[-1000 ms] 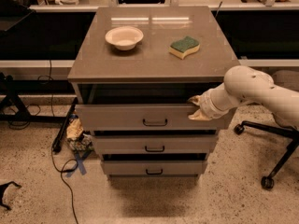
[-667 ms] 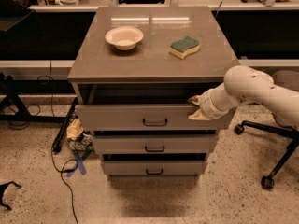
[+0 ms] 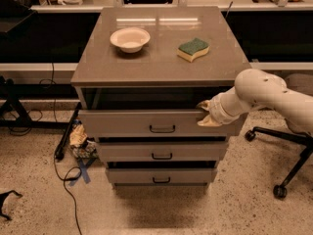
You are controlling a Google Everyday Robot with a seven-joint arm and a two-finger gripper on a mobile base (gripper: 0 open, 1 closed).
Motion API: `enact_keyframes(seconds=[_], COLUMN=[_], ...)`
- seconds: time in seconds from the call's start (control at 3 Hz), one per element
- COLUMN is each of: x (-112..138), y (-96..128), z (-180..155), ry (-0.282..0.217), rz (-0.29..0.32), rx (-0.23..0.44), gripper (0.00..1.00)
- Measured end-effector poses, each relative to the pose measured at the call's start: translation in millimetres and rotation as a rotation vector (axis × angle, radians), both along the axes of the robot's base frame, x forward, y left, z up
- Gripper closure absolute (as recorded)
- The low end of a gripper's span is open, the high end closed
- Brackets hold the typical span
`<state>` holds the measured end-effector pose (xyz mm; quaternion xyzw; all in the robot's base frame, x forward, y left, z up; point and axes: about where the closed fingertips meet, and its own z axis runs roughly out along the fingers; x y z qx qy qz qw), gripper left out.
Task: Open top drawer
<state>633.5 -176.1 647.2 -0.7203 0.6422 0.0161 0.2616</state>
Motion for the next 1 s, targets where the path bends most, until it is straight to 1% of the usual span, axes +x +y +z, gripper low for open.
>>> enact_keyframes(seconds=[0.33,0.67,1.0], x=[0.0,0.0,-4.7], y=[0.0,0.1,9.2], z=[0.0,0.0,0.4], ry=[0.0,0.0,0.037], rz=[0.0,0.0,0.028], rx=[0.0,0.0,-0.055], gripper=[0.11,0.0,0.0])
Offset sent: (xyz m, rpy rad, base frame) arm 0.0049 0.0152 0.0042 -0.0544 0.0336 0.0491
